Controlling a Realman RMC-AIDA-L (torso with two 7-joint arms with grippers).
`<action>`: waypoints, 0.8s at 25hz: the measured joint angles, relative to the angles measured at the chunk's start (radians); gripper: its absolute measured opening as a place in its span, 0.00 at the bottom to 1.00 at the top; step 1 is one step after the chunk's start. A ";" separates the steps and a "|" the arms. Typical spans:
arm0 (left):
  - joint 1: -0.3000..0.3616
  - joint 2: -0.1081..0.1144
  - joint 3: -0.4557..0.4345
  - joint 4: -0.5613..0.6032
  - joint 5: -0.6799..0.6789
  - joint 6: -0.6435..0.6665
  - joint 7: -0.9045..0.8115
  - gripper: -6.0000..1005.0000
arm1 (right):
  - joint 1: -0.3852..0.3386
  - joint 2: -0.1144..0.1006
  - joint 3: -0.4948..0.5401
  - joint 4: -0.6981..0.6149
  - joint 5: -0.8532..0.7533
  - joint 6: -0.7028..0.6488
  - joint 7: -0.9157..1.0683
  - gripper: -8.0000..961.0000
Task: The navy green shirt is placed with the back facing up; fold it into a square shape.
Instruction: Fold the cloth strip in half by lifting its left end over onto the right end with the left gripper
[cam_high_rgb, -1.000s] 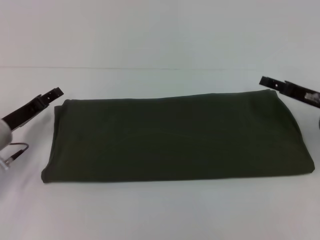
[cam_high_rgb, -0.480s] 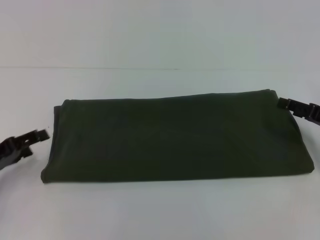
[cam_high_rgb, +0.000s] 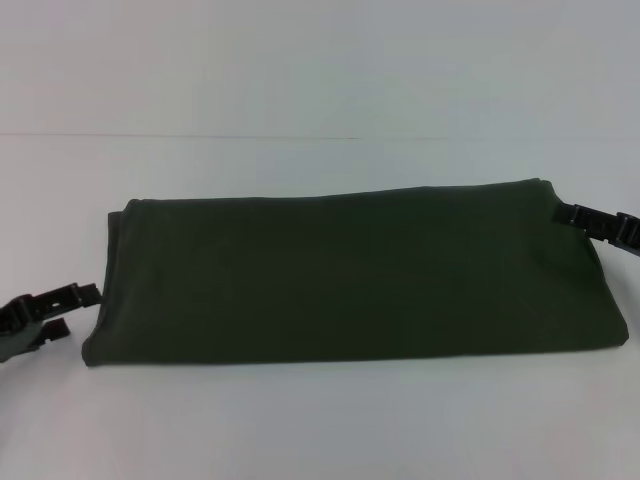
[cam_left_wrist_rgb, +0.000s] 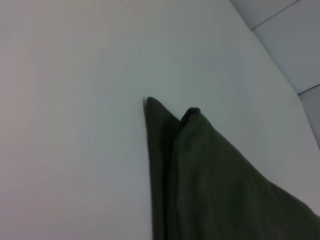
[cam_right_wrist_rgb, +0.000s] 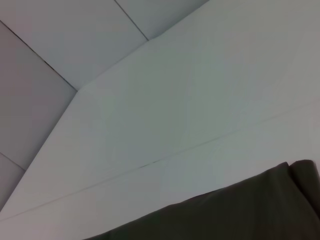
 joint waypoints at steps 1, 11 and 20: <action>-0.005 0.001 0.009 -0.009 0.012 -0.015 0.004 0.89 | 0.000 0.000 0.000 0.000 0.000 0.000 0.000 0.90; -0.016 -0.001 0.047 -0.018 0.048 -0.060 0.006 0.89 | 0.000 0.001 0.000 0.000 -0.001 0.000 0.000 0.90; -0.028 0.004 0.028 -0.035 0.007 -0.086 0.013 0.89 | 0.000 0.004 0.000 0.000 0.000 0.003 -0.005 0.90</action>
